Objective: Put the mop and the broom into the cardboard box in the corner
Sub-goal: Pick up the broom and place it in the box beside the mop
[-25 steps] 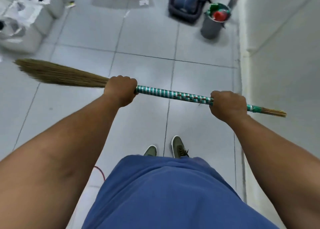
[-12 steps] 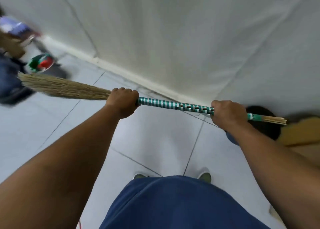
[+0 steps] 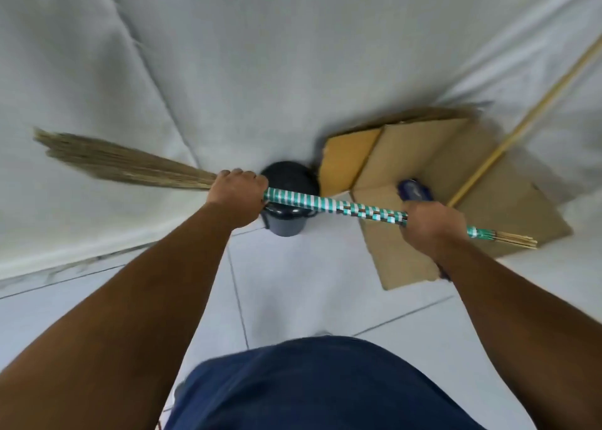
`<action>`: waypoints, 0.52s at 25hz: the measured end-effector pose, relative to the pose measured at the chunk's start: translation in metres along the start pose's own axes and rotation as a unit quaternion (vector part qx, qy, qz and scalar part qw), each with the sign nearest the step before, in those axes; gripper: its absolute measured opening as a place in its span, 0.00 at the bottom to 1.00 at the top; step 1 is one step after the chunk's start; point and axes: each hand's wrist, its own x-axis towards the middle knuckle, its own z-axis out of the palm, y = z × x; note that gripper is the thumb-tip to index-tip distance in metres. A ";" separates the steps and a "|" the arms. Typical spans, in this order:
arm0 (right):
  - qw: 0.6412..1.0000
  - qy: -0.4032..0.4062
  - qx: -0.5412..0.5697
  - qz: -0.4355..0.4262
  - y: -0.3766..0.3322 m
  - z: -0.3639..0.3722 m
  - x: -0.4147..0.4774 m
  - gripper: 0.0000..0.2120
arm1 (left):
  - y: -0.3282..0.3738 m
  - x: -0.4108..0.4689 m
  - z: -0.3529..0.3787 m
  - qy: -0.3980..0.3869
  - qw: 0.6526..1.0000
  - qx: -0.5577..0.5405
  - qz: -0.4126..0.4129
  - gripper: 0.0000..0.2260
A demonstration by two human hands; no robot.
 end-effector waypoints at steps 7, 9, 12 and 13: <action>0.983 -0.022 0.025 0.179 0.156 0.051 -0.053 0.06 | 0.141 0.120 -0.006 -0.007 0.982 0.027 0.185 0.14; 0.972 -0.050 0.034 0.228 0.179 0.063 -0.069 0.06 | 0.173 0.150 -0.007 -0.004 0.970 0.040 0.241 0.14; 0.951 -0.082 0.054 0.292 0.211 0.074 -0.079 0.08 | 0.227 0.196 -0.011 0.008 0.948 0.055 0.313 0.12; 0.944 -0.082 0.063 0.314 0.222 0.077 -0.079 0.07 | 0.245 0.210 -0.012 0.006 0.941 0.055 0.334 0.11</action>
